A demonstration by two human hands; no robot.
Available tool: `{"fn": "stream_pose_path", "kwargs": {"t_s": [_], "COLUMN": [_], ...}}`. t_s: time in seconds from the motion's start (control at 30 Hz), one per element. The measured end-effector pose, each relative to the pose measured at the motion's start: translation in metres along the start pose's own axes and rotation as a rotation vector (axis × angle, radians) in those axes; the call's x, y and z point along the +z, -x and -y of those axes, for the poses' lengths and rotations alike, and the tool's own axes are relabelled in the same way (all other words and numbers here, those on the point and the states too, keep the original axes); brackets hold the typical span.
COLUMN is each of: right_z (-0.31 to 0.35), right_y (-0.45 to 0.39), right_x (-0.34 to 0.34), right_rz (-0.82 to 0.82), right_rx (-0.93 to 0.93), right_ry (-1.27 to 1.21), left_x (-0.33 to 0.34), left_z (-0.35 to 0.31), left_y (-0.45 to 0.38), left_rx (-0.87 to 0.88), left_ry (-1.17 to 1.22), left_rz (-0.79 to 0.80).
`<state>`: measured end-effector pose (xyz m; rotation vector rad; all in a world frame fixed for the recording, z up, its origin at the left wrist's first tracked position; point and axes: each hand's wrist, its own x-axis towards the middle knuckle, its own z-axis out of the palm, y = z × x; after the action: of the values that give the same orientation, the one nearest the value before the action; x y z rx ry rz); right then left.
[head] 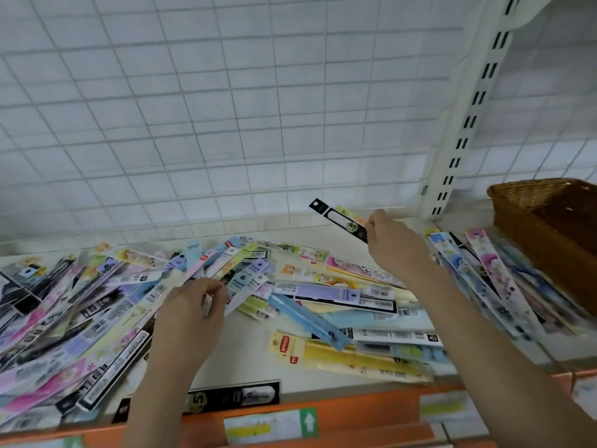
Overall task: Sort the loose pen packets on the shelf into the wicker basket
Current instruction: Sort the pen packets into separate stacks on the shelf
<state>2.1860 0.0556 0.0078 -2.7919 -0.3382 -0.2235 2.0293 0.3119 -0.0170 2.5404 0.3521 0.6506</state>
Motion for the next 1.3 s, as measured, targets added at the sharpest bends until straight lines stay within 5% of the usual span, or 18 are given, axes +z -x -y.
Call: {"fn": "stream_pose_path", "kwargs": {"t_s": [0.4, 0.7, 0.93, 1.3], "right_z": [-0.001, 0.017, 0.025, 0.034], "right_y": [0.018, 0.012, 0.0, -0.017], "right_x": [-0.014, -0.003, 0.013, -0.002], "right_rz": [0.275, 0.125, 0.398, 0.367], "right_rx": [-0.12, -0.187, -0.129, -0.107], "right_ry": [0.061, 0.031, 0.07, -0.015], "left_x": [0.003, 0.002, -0.009, -0.015], "left_z": [-0.012, -0.008, -0.001, 0.016], "left_y": [0.009, 0.01, -0.004, -0.003], "left_rx": [0.027, -0.019, -0.063, -0.107], "left_ry": [-0.003, -0.005, -0.006, -0.022], "left_rz": [-0.073, -0.057, -0.086, -0.096]}}
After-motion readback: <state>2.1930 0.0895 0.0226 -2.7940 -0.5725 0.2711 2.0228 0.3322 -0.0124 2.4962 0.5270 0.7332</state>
